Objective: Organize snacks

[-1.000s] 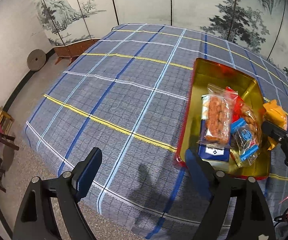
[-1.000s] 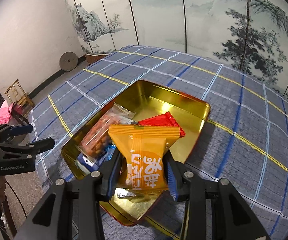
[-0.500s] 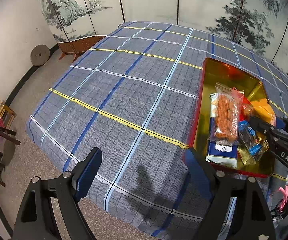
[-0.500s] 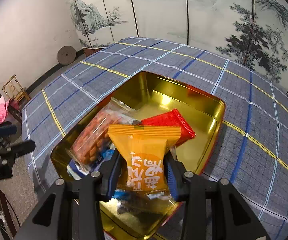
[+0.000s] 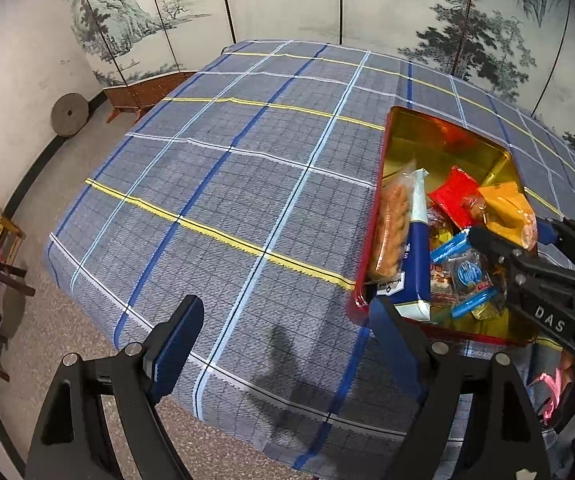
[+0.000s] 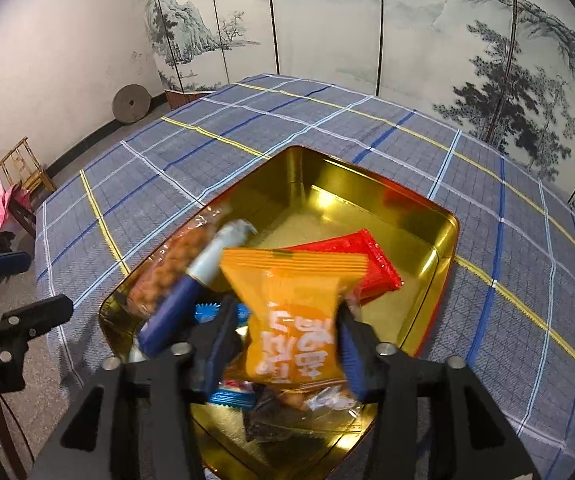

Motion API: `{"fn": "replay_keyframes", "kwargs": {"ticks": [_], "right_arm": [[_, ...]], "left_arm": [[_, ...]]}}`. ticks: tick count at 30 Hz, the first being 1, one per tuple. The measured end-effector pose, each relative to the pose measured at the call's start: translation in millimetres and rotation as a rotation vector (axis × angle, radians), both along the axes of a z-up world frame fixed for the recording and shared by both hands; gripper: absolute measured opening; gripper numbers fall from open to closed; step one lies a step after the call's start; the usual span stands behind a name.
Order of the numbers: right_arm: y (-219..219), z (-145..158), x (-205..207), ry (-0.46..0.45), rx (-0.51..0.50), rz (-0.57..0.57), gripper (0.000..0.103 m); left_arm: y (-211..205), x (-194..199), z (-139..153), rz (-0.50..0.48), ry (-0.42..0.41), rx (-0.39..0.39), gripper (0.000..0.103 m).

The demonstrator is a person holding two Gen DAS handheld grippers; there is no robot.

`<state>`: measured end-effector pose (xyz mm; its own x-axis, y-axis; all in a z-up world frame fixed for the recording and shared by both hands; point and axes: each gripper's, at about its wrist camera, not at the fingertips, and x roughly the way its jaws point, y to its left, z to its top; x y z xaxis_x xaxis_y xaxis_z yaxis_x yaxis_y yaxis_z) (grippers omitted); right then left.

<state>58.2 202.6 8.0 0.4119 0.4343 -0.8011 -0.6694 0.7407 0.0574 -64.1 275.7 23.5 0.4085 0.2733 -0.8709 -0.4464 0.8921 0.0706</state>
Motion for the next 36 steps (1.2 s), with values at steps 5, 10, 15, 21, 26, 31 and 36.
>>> {"fn": "replay_keyframes", "kwargs": {"ticks": [5,10,15,21,26,31,36], "right_arm": [[-0.2,0.9,-6.9,-0.010,0.004,0.012,0.067],[-5.6,10.7,-14.6,-0.007,0.042,0.012,0.082],[-14.4,24.5,-25.8,-0.008,0.045,0.000,0.084],[-32.3,27.2,-41.1,0.001,0.034,-0.018,0.089],[-45.3,22.5,-48.3,0.027,0.042,-0.040,0.091],[-46.5,18.5,-53.6,0.002,0.010,-0.036,0.091],[-46.5,15.8,-55.3,0.007,0.004,-0.033,0.091]], "left_arm": [[-3.5,1.6,0.3,-0.006,0.002,-0.004,0.082],[-6.4,1.3,2.6,-0.008,-0.002,0.001,0.082],[-11.0,2.7,4.6,-0.021,-0.006,0.002,0.082],[-20.7,7.1,5.4,-0.047,-0.009,-0.007,0.082],[-31.1,10.3,5.3,-0.079,-0.007,-0.021,0.082],[-38.9,13.1,7.4,-0.091,-0.005,-0.014,0.082],[-41.7,14.1,7.3,-0.086,0.007,-0.002,0.083]]}}
